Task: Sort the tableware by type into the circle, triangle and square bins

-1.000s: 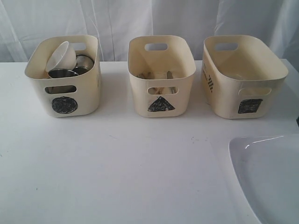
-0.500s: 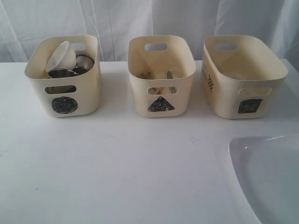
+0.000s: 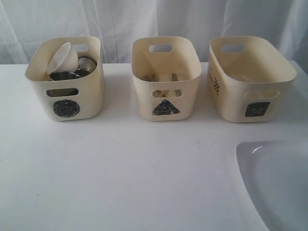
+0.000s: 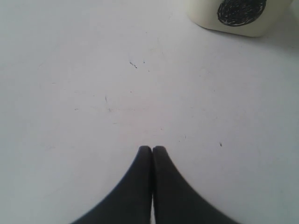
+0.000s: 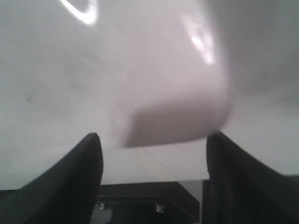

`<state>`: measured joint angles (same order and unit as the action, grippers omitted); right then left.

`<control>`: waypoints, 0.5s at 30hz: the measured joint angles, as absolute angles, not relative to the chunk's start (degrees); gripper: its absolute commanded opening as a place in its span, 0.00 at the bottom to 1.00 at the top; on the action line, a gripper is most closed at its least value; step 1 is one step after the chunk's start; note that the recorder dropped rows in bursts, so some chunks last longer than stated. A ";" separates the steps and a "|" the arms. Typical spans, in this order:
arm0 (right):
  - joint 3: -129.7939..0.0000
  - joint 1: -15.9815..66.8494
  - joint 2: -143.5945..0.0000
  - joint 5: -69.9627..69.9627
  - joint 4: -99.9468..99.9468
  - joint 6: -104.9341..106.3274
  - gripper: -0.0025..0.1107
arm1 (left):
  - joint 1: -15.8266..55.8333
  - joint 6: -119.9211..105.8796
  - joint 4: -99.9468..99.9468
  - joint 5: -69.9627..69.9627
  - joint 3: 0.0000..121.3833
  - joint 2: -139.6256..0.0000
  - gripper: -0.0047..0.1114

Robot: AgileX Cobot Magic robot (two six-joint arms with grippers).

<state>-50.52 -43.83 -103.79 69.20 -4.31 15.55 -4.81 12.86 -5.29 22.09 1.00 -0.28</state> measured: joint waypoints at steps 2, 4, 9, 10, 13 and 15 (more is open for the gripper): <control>-50.28 -43.94 -104.36 66.53 -9.80 20.75 0.55 | -4.81 12.86 -5.29 22.09 1.00 -0.28 0.04; -50.28 -43.94 -104.44 63.41 -12.78 22.60 0.55 | -4.81 12.86 -5.29 22.09 1.00 -0.28 0.04; -50.28 -43.94 -104.44 61.55 -14.72 23.95 0.55 | -4.81 12.86 -5.29 22.09 1.00 -0.28 0.04; -50.28 -43.94 -104.33 61.28 -15.03 24.06 0.55 | -4.81 12.86 -5.29 22.09 1.00 -0.28 0.04; -50.28 -43.94 -104.25 60.15 -16.06 24.17 0.55 | -4.81 12.86 -5.29 22.09 1.00 -0.28 0.04; -50.28 -43.94 -104.21 59.60 -16.58 24.17 0.53 | -4.81 12.86 -5.29 22.09 1.00 -0.28 0.04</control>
